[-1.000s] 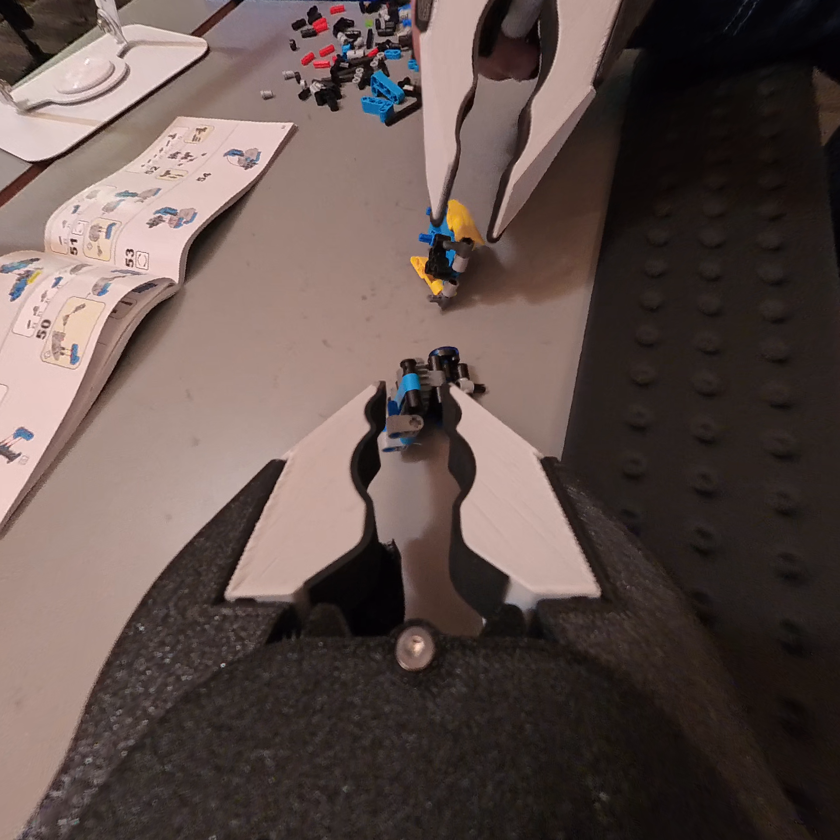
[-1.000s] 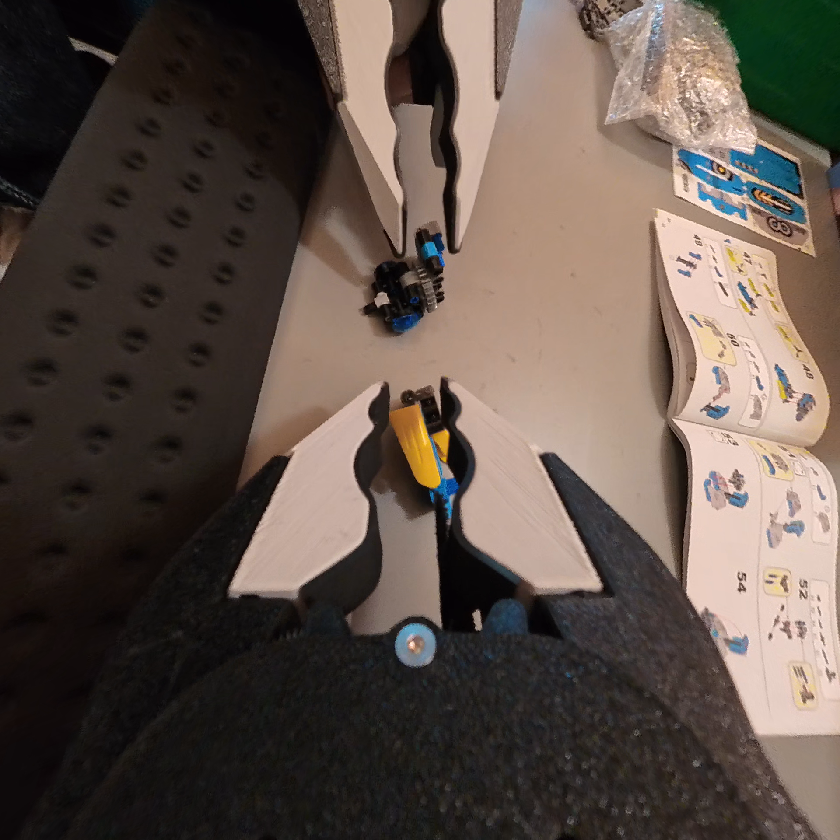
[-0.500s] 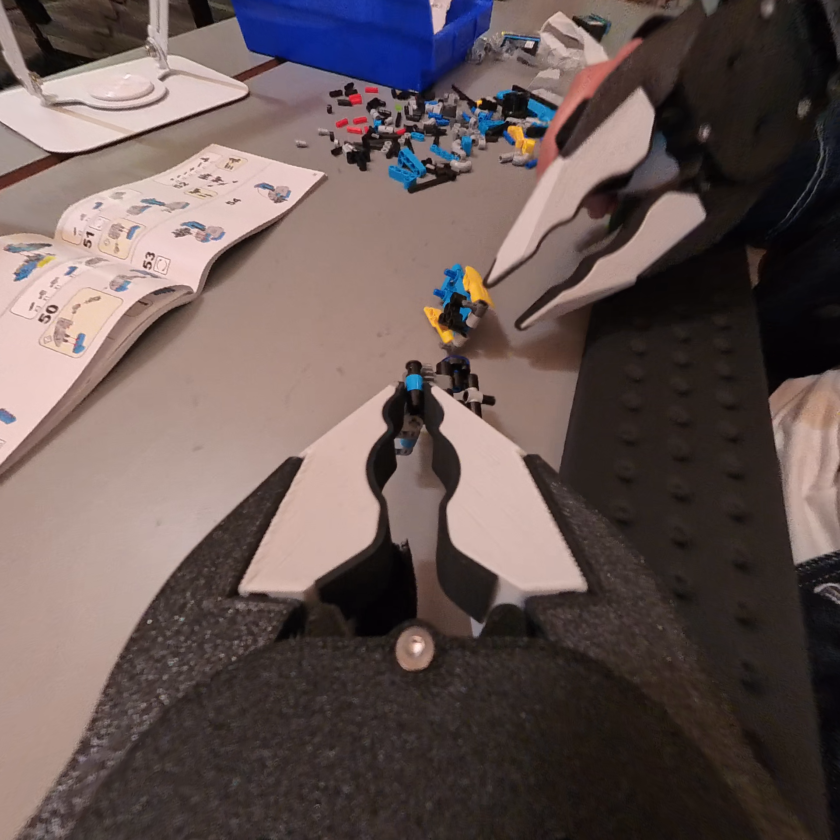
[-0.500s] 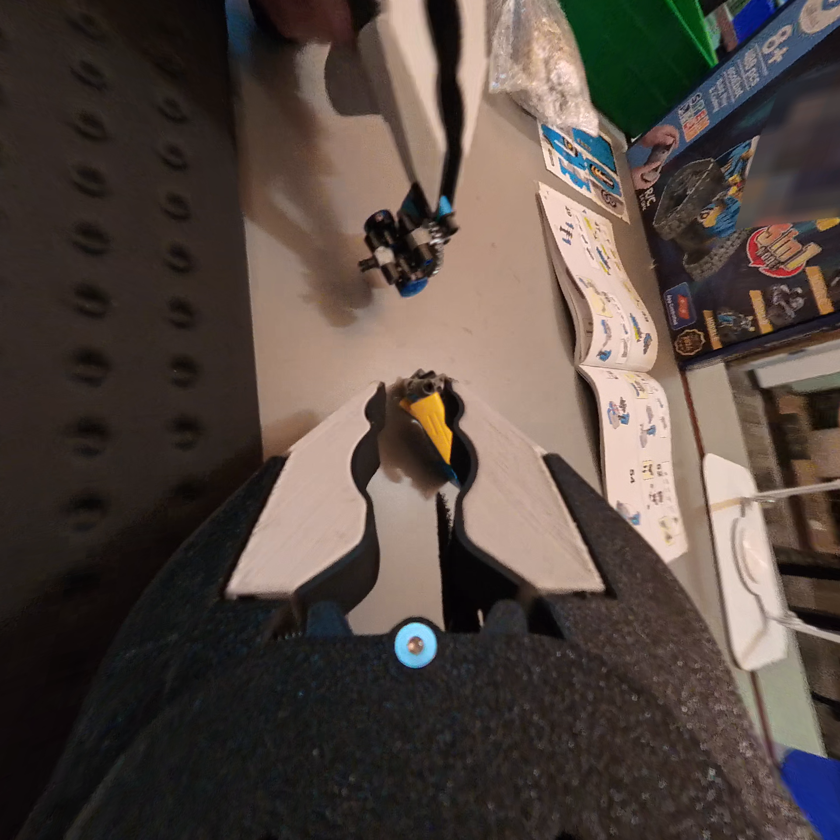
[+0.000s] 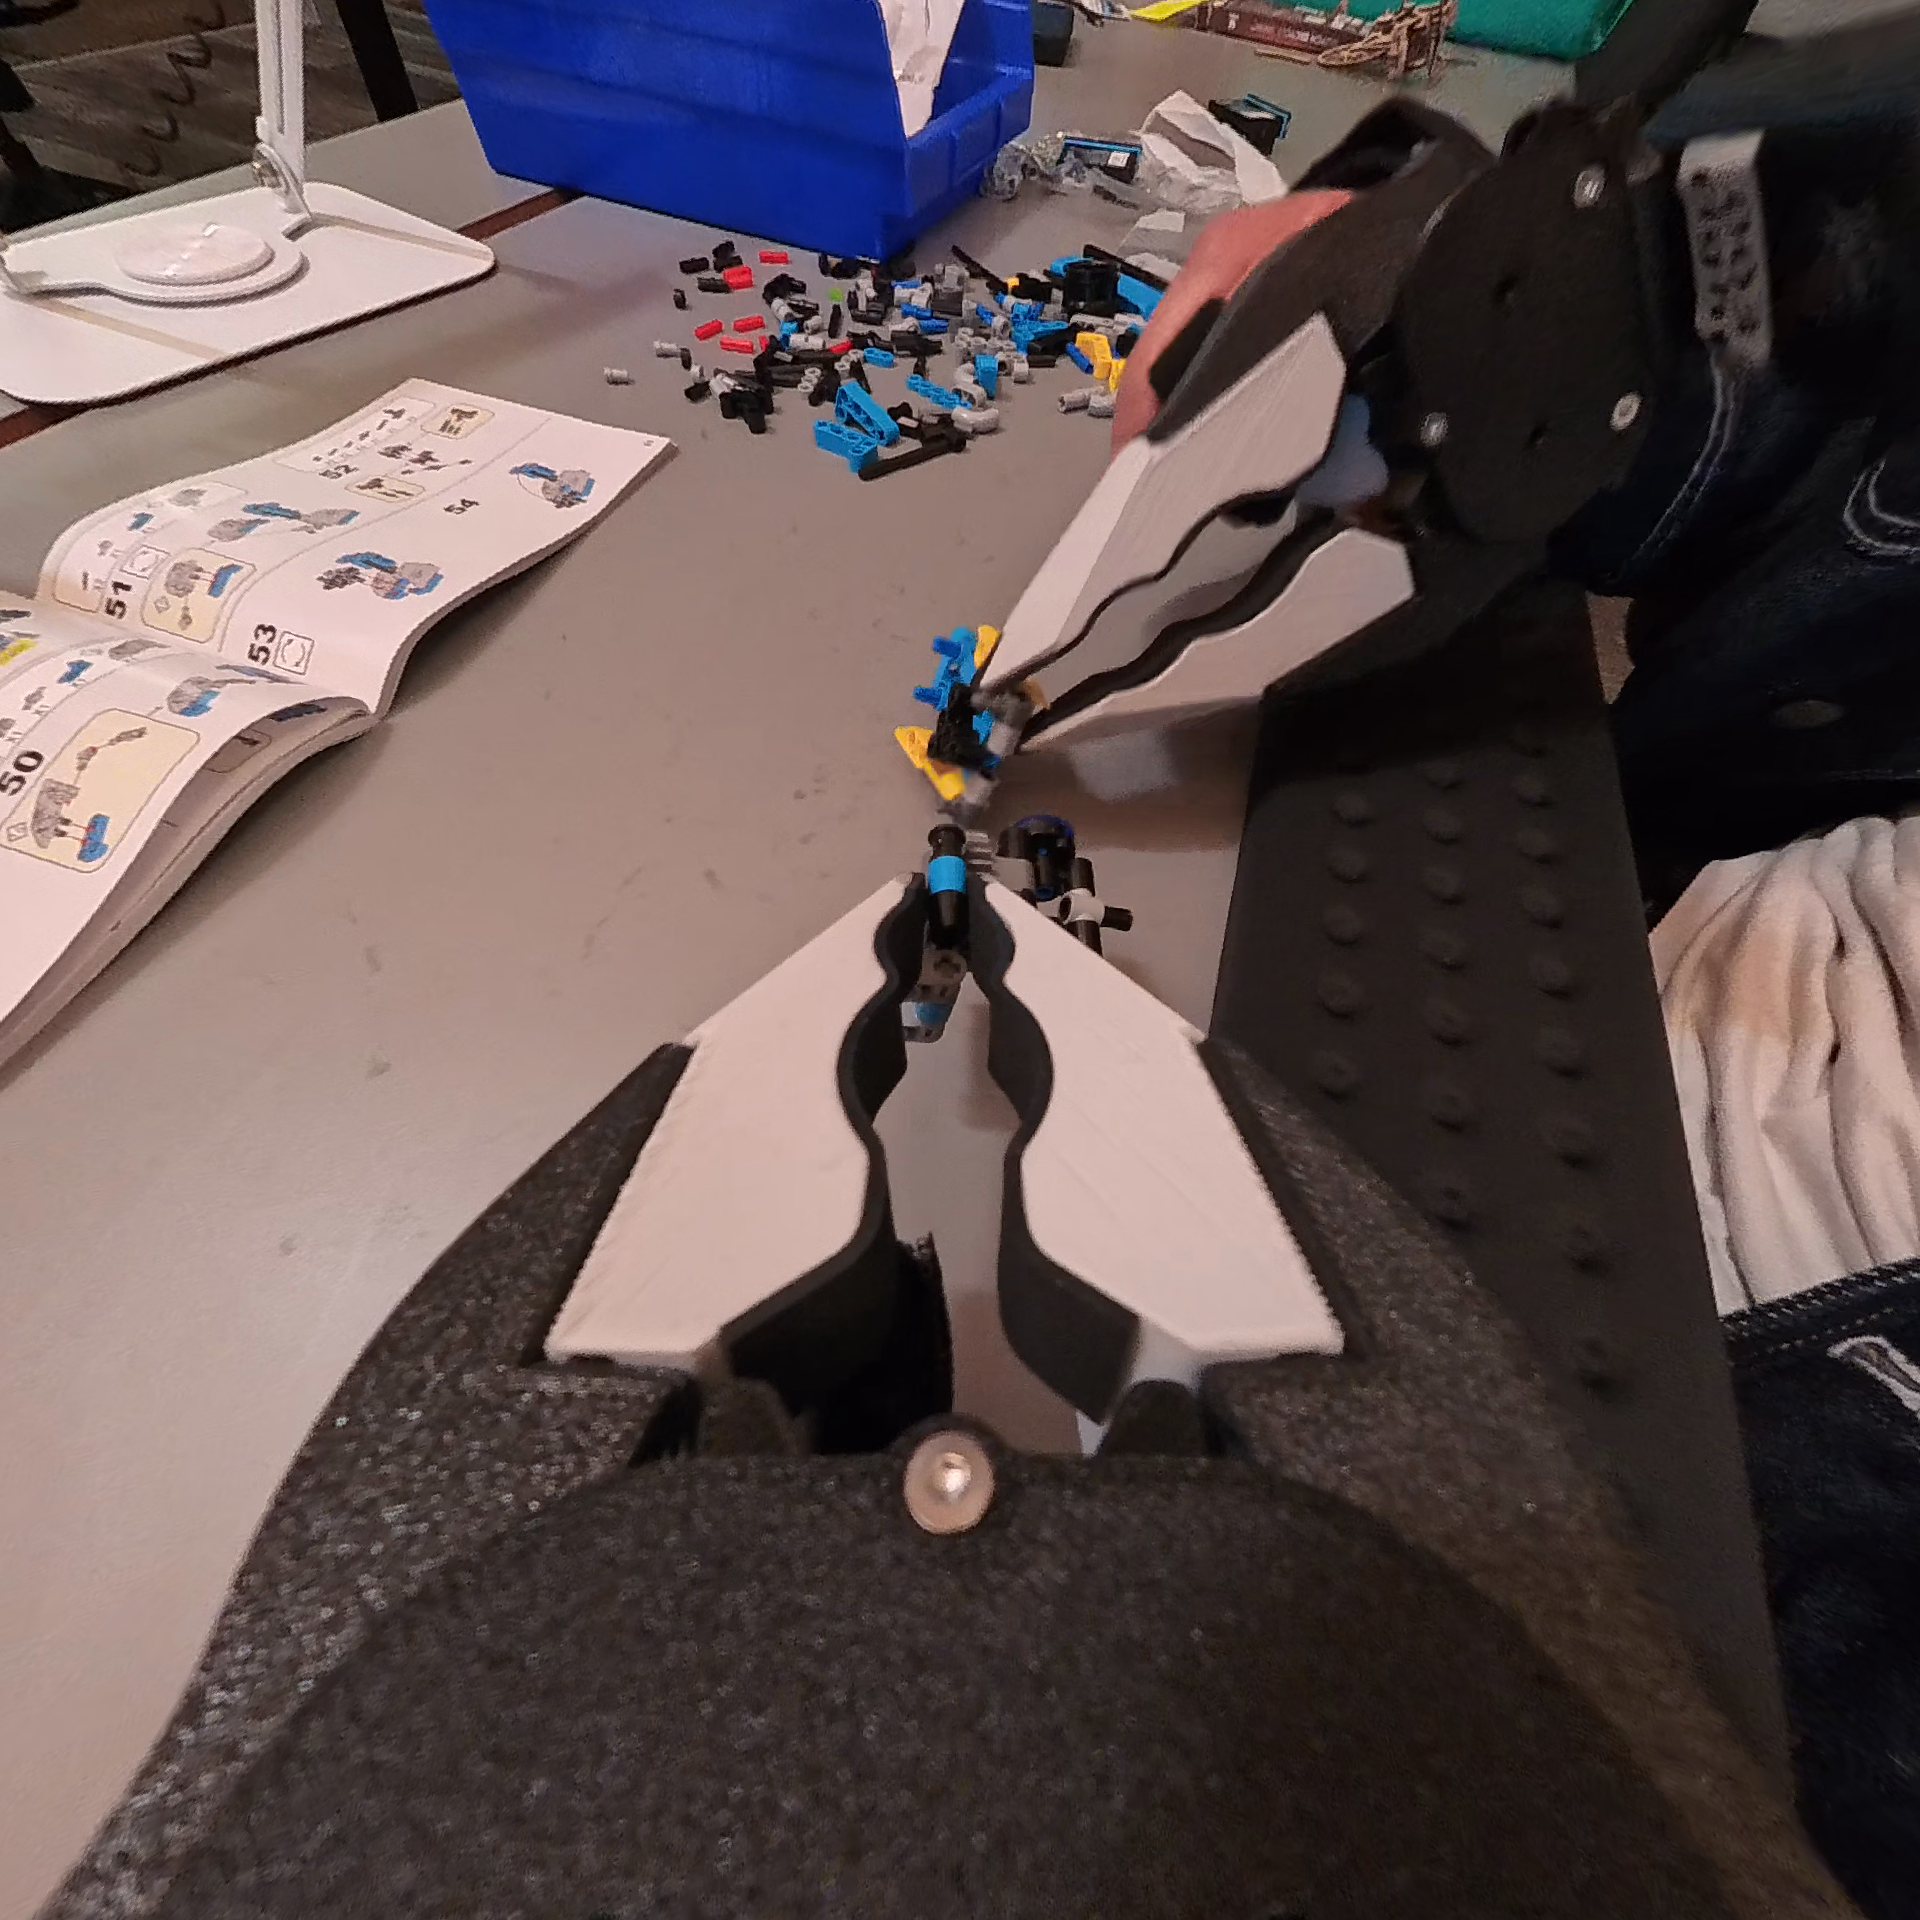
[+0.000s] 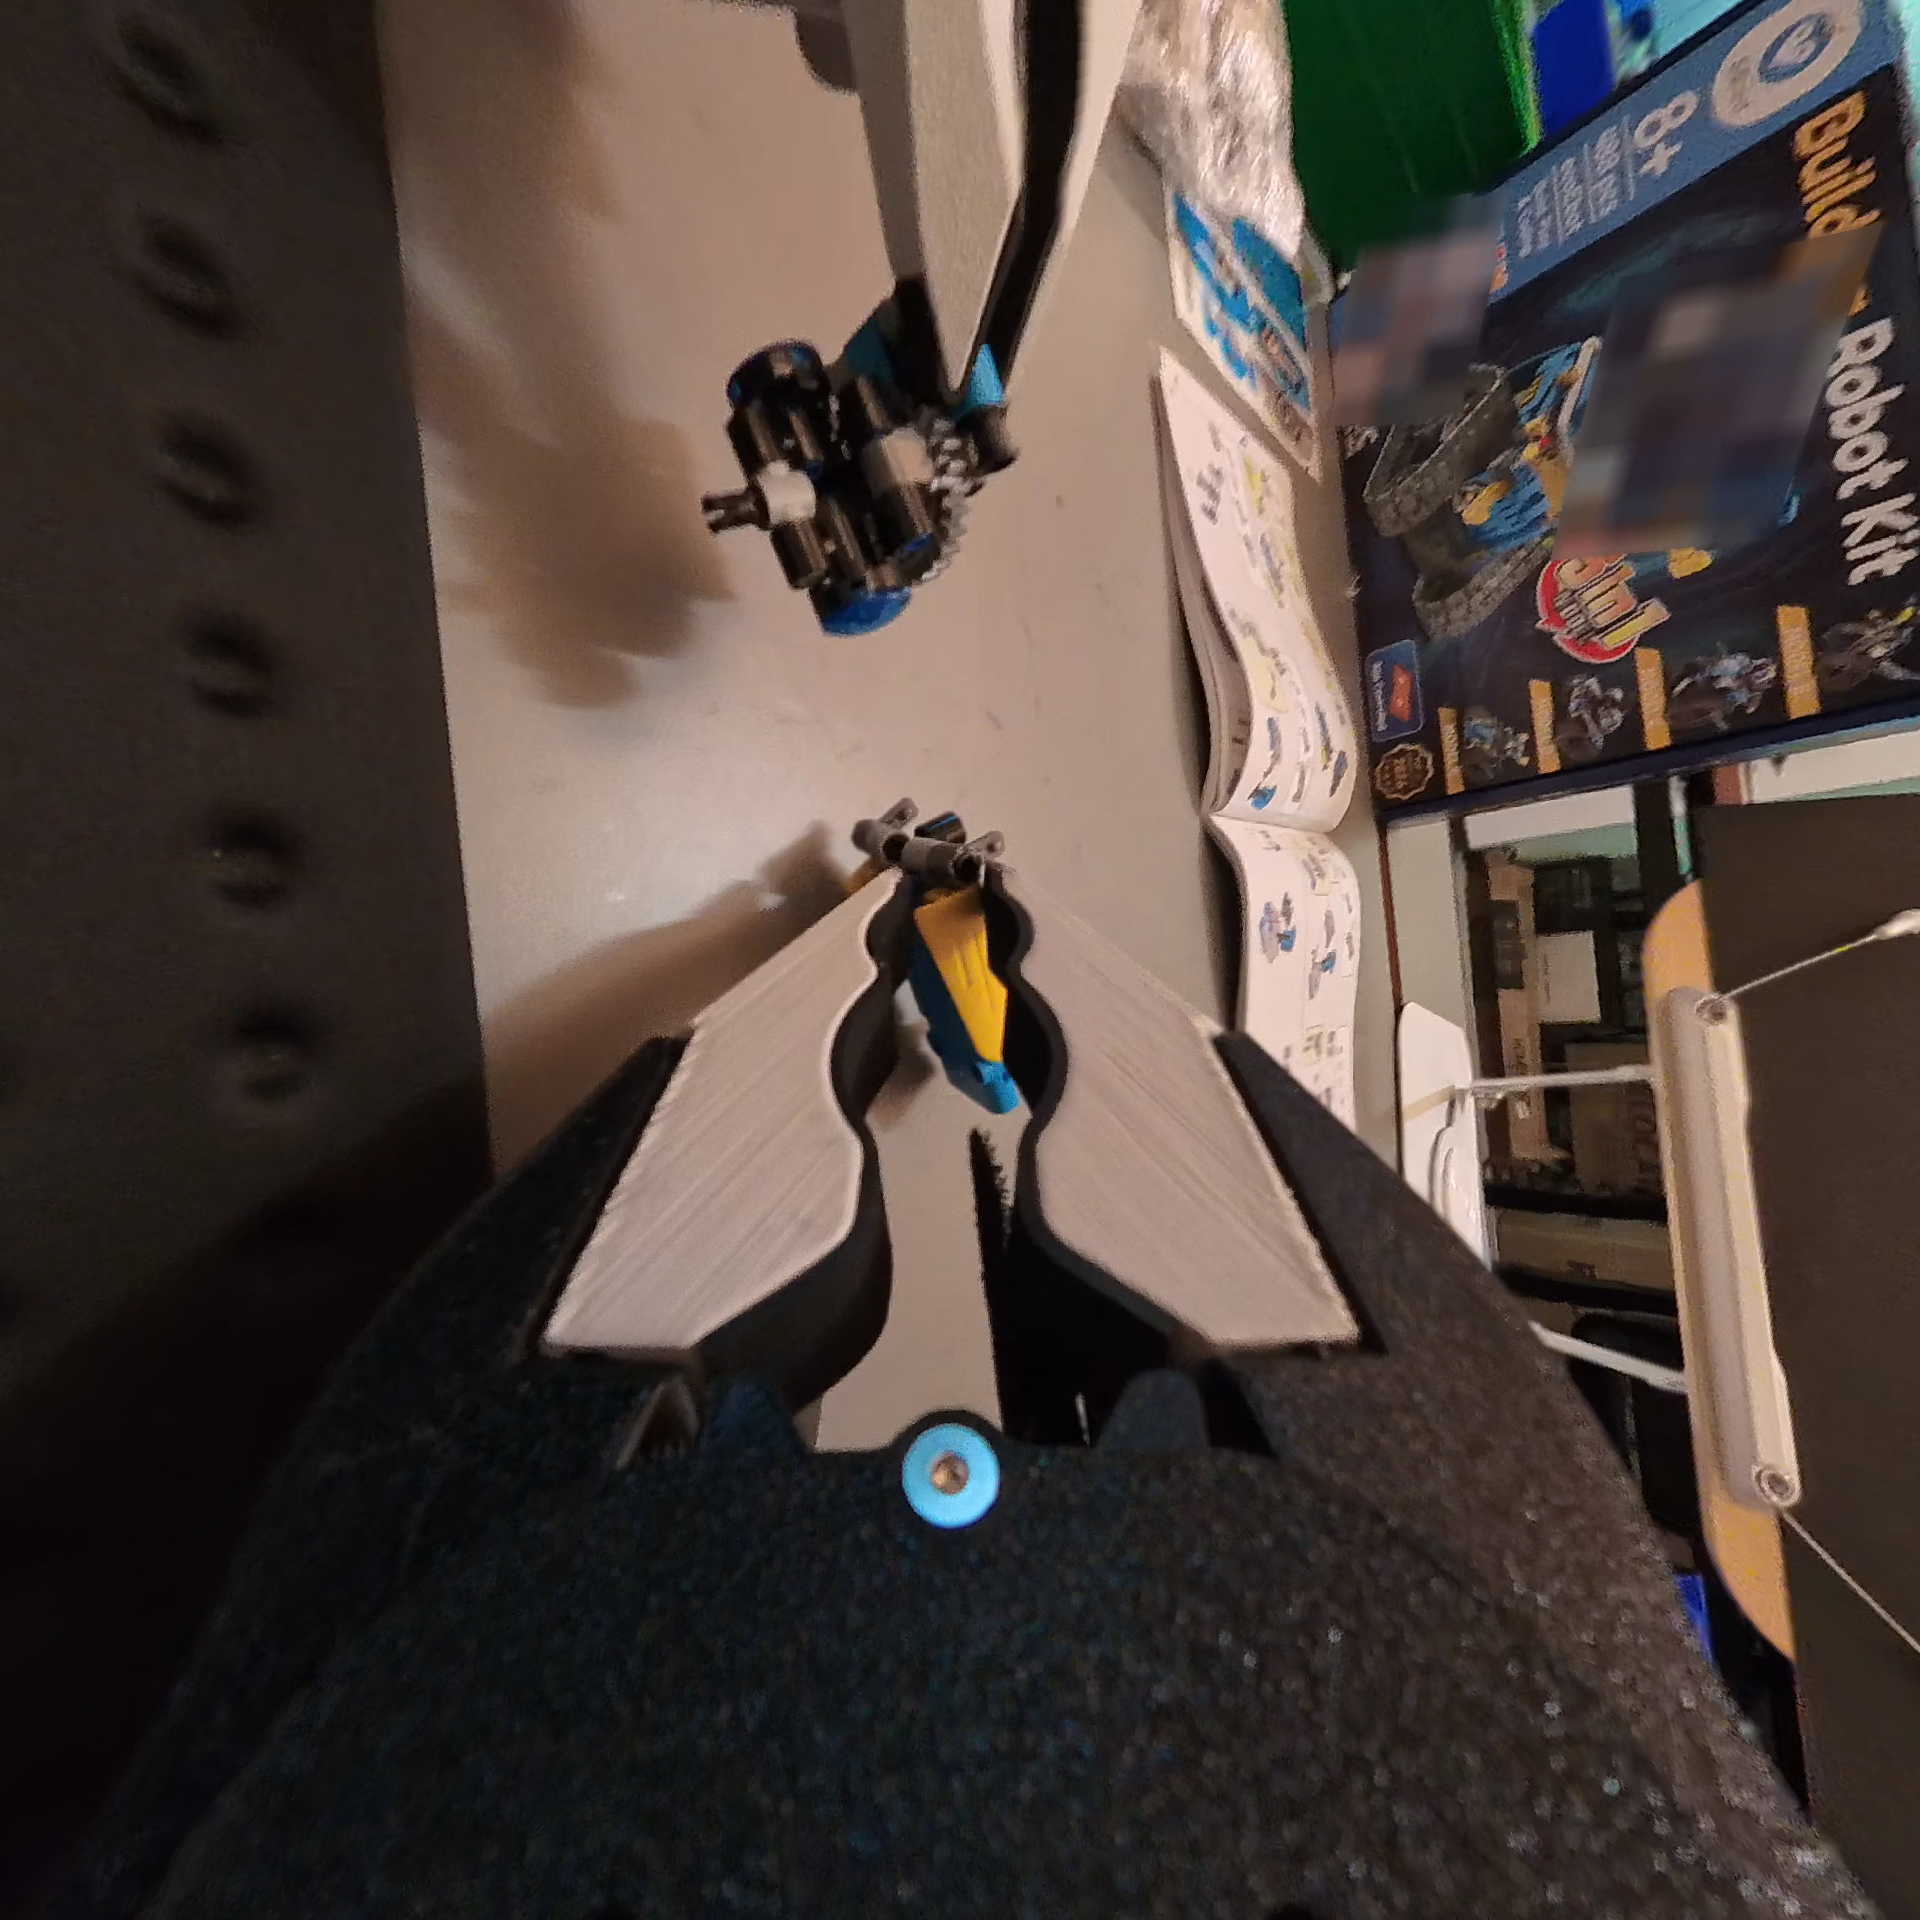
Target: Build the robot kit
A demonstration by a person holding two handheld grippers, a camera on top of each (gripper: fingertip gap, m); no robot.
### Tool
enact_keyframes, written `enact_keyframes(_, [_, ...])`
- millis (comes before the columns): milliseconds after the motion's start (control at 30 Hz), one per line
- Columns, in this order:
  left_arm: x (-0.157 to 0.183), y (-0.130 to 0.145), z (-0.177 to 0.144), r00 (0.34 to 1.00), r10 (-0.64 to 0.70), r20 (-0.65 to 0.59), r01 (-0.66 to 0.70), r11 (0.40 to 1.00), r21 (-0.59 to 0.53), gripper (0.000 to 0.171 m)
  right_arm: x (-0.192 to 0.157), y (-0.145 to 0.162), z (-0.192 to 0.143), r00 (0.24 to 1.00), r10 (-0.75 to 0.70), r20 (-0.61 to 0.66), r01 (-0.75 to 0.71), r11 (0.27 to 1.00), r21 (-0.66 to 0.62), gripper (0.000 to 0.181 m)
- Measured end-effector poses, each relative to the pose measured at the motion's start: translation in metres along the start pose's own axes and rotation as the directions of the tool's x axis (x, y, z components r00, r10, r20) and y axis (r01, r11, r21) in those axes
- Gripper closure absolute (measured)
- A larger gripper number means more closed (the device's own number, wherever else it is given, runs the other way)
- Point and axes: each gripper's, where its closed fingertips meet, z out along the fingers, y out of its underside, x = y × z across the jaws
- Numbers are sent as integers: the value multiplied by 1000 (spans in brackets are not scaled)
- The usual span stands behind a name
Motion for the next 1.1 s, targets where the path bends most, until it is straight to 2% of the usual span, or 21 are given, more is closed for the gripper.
enact_keyframes(67, [0, -3, -1, 1000, 11, 0, -11, 1000, 12, 164, 6, -10, -7, 997, 51, 57, -55, 997, 60, 169])
enact_keyframes(167, [7, -18, -9, 998, 2, -63, 4, 996, 87, 164, 11, -29, -18, 913, 230, 336, -291, 946, 145, 169])
enact_keyframes(233, [23, -36, -22, 980, -19, -199, 55, 982, 180, 164, 13, -49, -35, 775, 238, 585, -422, 884, 201, 169])
enact_keyframes(333, [40, -64, -42, 925, -16, -379, 135, 948, 289, 165, 23, -83, -79, 470, 103, 876, -577, 787, 217, 170])
enact_keyframes(400, [46, -91, -59, 888, 41, -459, 162, 905, 393, 165, 43, -103, -105, 306, -7, 952, -646, 733, 213, 169])
enact_keyframes(433, [49, -105, -67, 865, 77, -496, 166, 889, 427, 165, 54, -112, -119, 190, -69, 979, -688, 702, 183, 169])
enact_keyframes(467, [51, -118, -72, 848, 117, -516, 155, 877, 454, 165, 68, -120, -123, 117, -97, 988, -718, 680, 151, 169])
enact_keyframes(533, [56, -139, -76, 806, 187, -562, 125, 873, 471, 165, 89, -129, -128, 33, -188, 982, -765, 627, 146, 169])
enact_keyframes(600, [55, -156, -72, 770, 217, -600, 115, 878, 465, 164, 107, -134, -129, -16, -252, 968, -817, 561, 132, 169])
enact_keyframes(700, [45, -167, -57, 721, 201, -663, 140, 895, 424, 165, 118, -128, -132, -100, -325, 941, -863, 498, 80, 169])
enact_keyframes(833, [25, -169, -38, 636, 89, -766, 314, 878, 362, 164, 121, -107, -118, -92, -268, 959, -879, 474, 48, 169])
enact_keyframes(900, [14, -165, -29, 583, 17, -812, 433, 839, 329, 165, 126, -96, -112, -15, -224, 974, -884, 458, 92, 169])
enact_keyframes(967, [6, -159, -24, 541, -37, -840, 519, 801, 299, 165, 122, -83, -105, 67, -143, 987, -844, 520, 133, 169])
enact_keyframes(1100, [-4, -155, -30, 443, -80, -893, 628, 739, 245, 165, 111, -69, -92, 318, -8, 948, -691, 683, 238, 170])
